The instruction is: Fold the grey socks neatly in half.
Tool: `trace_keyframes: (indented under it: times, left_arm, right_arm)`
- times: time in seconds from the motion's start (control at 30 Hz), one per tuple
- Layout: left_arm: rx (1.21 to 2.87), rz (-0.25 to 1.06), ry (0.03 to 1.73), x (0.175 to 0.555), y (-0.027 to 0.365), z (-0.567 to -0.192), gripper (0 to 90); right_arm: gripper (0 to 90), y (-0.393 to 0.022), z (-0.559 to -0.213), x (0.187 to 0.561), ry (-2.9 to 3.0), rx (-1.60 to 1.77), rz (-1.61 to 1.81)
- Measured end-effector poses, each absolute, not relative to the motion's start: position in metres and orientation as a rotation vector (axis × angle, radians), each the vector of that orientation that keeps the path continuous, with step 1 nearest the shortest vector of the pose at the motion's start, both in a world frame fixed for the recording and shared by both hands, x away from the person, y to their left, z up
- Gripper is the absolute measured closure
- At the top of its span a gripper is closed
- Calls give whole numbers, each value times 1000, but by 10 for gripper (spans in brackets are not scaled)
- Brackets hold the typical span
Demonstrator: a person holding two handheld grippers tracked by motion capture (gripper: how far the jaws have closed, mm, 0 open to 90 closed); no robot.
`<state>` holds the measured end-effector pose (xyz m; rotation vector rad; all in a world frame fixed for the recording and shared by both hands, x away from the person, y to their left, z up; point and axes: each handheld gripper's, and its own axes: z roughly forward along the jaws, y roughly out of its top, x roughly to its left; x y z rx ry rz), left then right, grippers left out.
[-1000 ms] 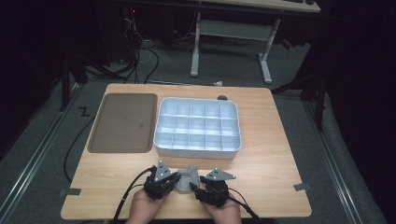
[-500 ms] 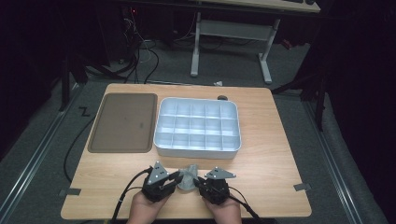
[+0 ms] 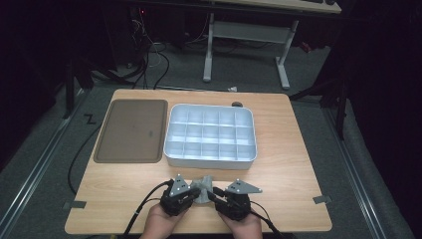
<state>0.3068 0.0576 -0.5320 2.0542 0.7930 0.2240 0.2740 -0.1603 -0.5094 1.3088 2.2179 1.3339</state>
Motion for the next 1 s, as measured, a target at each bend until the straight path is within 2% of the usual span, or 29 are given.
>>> trace_keyframes:
  times: [0.03, 0.13, 0.27, 0.53, 1.0]
  left_arm:
    - [2054, 224, 793, 307, 58, -532, 860]
    - [2054, 223, 795, 307, 58, -532, 861]
    - [2048, 210, 801, 307, 58, -532, 861]
    - [2050, 202, 796, 307, 57, -532, 862]
    - [2072, 183, 766, 305, 38, -531, 862]
  right_arm:
    - [706, -164, -507, 274, 2198, 1310, 1351]
    - [798, -174, -504, 279, 2145, 1352, 1276]
    - [888, -173, -519, 294, 2202, 1393, 1113]
    - [900, -157, -532, 297, 2295, 1365, 1123]
    - [900, -157, -511, 275, 2249, 1274, 1253]
